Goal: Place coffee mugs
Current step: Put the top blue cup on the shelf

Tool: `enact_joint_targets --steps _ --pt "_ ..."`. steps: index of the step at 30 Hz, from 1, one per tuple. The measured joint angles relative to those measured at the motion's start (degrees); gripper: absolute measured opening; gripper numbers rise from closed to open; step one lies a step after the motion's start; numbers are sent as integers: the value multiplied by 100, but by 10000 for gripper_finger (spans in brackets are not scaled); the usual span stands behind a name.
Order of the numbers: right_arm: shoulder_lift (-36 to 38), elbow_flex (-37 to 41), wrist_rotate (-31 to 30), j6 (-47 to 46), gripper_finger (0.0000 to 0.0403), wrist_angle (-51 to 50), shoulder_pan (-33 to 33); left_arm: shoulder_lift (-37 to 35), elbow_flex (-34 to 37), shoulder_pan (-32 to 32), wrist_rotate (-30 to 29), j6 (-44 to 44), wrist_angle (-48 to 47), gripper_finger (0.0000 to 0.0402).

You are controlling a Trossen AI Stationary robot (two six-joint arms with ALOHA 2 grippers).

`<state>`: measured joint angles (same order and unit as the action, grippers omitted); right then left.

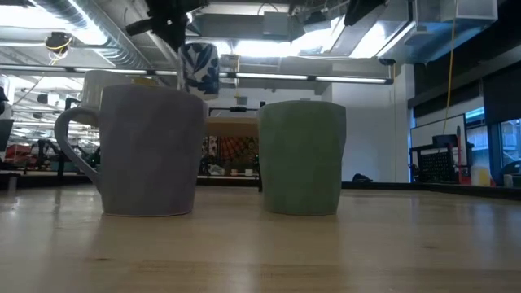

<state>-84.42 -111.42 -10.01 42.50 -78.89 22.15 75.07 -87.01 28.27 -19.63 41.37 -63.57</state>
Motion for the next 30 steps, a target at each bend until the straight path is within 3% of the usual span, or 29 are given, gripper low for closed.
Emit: enact_joint_targets --steps 12,25,30 --pt "0 0 -1 2 85 0 0 497 6 504 346 -587 -253 3" --pt "0 0 1 -4 85 0 0 551 3 822 487 -941 -354 4" --pt "0 0 8 -9 85 -1 0 560 6 821 147 -1068 -342 41"
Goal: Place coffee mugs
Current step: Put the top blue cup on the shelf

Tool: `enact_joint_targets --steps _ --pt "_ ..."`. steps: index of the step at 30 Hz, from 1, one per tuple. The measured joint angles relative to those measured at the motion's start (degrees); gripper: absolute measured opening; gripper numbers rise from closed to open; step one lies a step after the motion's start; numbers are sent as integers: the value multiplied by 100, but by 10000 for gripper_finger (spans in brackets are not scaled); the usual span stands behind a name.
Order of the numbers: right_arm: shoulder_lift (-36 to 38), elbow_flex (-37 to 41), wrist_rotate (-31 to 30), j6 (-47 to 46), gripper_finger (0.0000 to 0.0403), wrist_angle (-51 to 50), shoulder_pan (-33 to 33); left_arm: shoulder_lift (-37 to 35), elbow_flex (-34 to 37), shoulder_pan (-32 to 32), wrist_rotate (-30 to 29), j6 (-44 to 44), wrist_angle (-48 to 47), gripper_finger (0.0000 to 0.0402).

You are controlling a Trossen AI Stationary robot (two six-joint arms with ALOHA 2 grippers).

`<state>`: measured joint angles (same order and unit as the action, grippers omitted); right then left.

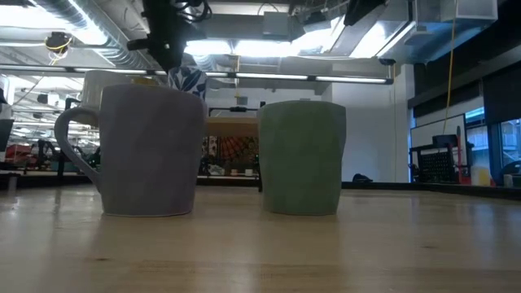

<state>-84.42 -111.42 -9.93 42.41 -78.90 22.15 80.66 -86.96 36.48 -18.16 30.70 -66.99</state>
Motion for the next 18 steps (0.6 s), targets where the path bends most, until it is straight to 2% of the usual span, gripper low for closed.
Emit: enact_joint_targets --steps 6,14,16,18 --pt "0 0 2 -11 85 -1 0 -2 0 -1 -200 -105 38 88" --pt "0 0 7 -11 85 -1 0 -48 -209 -1 -366 -297 357 99" --pt "0 0 7 -11 85 -1 0 -48 -440 -32 -129 -331 319 99" --pt "0 0 9 -13 85 -1 0 -56 -699 -131 345 -493 330 96"
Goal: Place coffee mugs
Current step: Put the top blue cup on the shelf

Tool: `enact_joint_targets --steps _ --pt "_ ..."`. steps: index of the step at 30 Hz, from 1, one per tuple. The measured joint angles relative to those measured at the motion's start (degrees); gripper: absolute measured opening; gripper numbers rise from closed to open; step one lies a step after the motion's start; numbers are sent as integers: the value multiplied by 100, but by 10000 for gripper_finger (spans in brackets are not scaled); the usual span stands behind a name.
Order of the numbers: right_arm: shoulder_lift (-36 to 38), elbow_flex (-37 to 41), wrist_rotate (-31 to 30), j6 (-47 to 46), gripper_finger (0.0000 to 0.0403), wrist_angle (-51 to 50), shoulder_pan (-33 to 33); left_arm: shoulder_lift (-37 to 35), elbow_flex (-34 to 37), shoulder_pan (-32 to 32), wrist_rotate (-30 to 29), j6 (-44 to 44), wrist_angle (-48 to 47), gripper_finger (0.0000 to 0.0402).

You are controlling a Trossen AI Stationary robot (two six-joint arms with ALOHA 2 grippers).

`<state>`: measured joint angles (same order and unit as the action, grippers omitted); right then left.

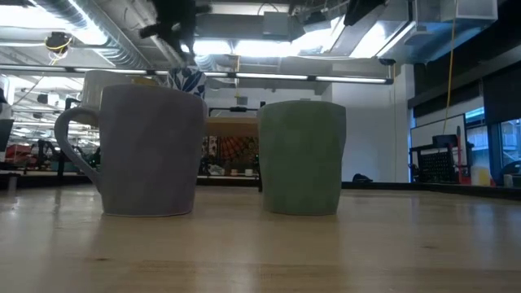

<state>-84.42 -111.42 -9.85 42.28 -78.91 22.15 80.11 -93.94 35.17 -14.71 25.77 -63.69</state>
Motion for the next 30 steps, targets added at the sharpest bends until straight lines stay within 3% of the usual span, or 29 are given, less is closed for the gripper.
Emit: enact_joint_targets --steps 3,7,13,17,22,30 --pt "0 0 0 2 85 0 0 -3 -319 -301 489 -230 -4 68" --pt "-10 0 2 0 85 0 0 -10 -458 -849 468 -300 -13 9" --pt "-11 0 2 0 85 -1 0 146 -25 -1940 469 -328 -237 1" --pt "-11 0 2 0 85 0 0 118 499 -2434 -181 -52 -196 1" --pt "-11 0 2 0 85 11 0 128 1110 -2555 -904 99 -3 0" --pt "-11 0 4 0 85 92 0 132 1798 -2293 -1051 69 330 0"
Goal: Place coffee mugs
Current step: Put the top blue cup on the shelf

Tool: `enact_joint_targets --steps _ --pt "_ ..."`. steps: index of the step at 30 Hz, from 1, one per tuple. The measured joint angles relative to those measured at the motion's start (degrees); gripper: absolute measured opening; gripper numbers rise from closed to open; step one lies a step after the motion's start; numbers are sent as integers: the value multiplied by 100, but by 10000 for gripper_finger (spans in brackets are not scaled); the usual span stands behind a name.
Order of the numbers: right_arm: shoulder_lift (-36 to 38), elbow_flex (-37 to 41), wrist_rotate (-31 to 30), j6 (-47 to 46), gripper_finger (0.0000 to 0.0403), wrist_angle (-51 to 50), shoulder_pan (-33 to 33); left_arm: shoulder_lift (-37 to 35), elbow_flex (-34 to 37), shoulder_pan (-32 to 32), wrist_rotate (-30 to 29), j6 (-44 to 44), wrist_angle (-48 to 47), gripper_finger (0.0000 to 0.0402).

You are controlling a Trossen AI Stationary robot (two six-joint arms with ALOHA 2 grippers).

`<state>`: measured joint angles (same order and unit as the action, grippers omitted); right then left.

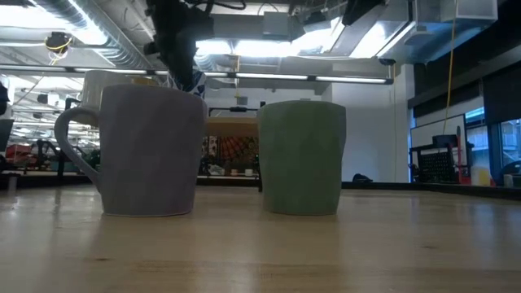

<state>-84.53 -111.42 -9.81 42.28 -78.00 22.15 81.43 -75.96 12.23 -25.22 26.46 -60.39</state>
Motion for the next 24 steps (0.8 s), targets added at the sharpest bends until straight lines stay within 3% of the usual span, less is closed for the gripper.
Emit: enact_joint_targets --steps 24 --pt "0 0 36 2 85 24 0 0 295 525 -962 -17 112 0"
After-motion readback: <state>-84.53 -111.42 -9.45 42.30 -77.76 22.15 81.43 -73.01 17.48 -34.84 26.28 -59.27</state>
